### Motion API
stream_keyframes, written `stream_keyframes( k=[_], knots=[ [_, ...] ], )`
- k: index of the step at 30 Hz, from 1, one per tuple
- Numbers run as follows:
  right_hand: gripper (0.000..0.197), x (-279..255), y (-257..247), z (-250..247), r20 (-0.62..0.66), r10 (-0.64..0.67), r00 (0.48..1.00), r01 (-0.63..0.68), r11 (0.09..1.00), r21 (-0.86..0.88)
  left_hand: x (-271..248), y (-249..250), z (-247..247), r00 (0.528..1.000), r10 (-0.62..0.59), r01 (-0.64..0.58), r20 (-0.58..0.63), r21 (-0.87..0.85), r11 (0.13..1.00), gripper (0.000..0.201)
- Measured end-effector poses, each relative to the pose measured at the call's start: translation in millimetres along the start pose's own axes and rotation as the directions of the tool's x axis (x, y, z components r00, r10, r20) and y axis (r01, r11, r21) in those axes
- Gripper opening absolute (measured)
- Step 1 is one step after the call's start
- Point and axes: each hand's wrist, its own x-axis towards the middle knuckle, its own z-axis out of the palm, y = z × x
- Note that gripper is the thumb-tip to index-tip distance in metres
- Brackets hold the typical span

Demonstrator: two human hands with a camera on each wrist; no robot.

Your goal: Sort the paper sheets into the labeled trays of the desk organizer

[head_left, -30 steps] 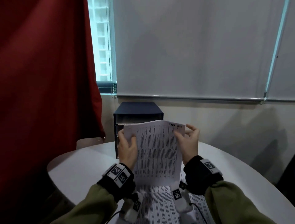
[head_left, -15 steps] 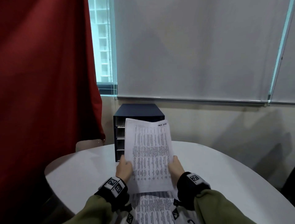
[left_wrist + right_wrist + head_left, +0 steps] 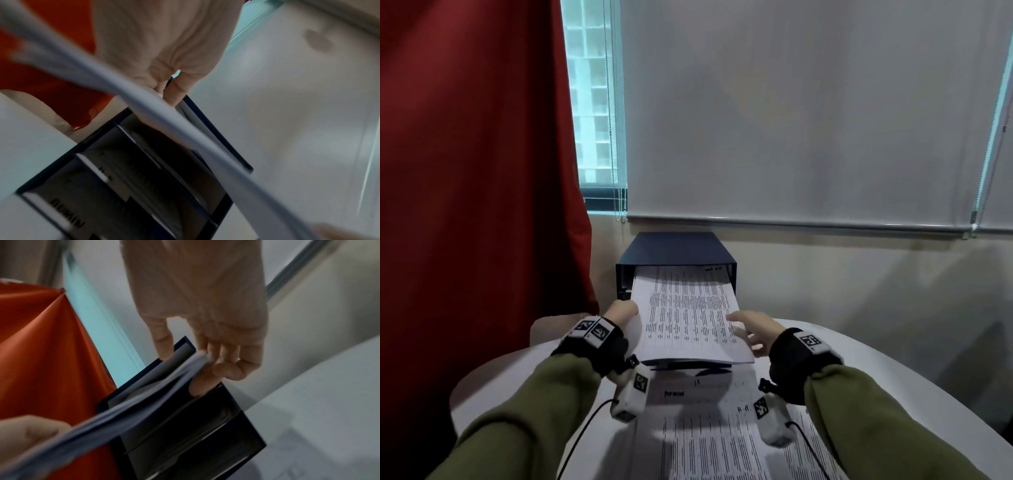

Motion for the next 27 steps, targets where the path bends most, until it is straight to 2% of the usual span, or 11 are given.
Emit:
stream_keyframes(
  k=[4, 6, 8, 10, 13, 16, 18, 19, 22, 24, 27],
  knots=[
    [0.015, 5.9, -2.1, -2.0, 0.165, 0.051, 0.985, -0.072, 0.989, 0.126, 8.7, 14.4, 2.0, 0.998, 0.064, -0.062, 0.011, -0.154, 0.986, 0.033],
    [0.01, 18.6, -9.7, -1.8, 0.123, 0.034, 0.992, -0.062, 0.971, 0.23, 7.7, 17.7, 2.2, 0.997, 0.042, -0.026, 0.064, -0.236, 0.971, 0.046],
    [0.018, 34.7, -21.5, -1.2, 0.081, 0.046, 0.996, -0.07, 0.944, 0.323, 2.4, 16.8, -0.6, 0.978, -0.006, 0.051, 0.209, -0.211, 0.976, 0.052],
    [0.022, 49.8, -32.9, 1.0, 0.074, 0.047, 0.996, -0.073, 0.905, 0.419, -4.0, 19.0, -6.4, 0.957, -0.044, 0.093, 0.286, -0.16, 0.983, 0.037],
    [0.023, 63.7, -46.2, 5.7, 0.066, 0.026, 0.997, -0.061, 0.805, 0.59, 6.1, 22.1, -8.7, 0.986, 0.001, 0.046, 0.165, -0.277, 0.96, 0.006],
    [0.023, 69.8, -59.4, 12.6, 0.066, -0.023, 0.998, -0.036, 0.629, 0.776, 20.4, 26.5, -6.4, 0.996, 0.063, -0.018, 0.058, -0.579, 0.815, 0.01],
    [0.017, 74.2, -66.5, 16.2, 0.084, -0.058, 0.995, -0.037, 0.564, 0.825, 23.1, 30.1, -2.2, 0.997, 0.074, -0.037, 0.021, -0.705, 0.708, 0.006],
    [0.014, 76.1, -68.4, 17.8, 0.087, -0.069, 0.994, -0.034, 0.559, 0.828, 24.6, 30.6, -0.2, 0.997, 0.08, -0.048, 0.009, -0.732, 0.679, 0.012],
    [0.037, 76.2, -68.2, 23.2, 0.05, -0.065, 0.997, -0.005, 0.562, 0.827, 23.8, 31.9, 4.3, 0.997, 0.075, -0.057, -0.009, -0.742, 0.668, 0.009],
    [0.039, 71.6, -63.1, 26.6, 0.043, -0.075, 0.996, 0.013, 0.62, 0.785, 23.6, 30.3, 4.8, 0.994, 0.105, -0.098, -0.034, -0.701, 0.707, 0.027],
    [0.034, 57.6, -46.1, 28.8, 0.052, -0.093, 0.994, 0.036, 0.757, 0.653, 23.5, 23.6, 2.2, 0.974, 0.222, -0.176, -0.038, -0.743, 0.645, 0.031]
  ],
)
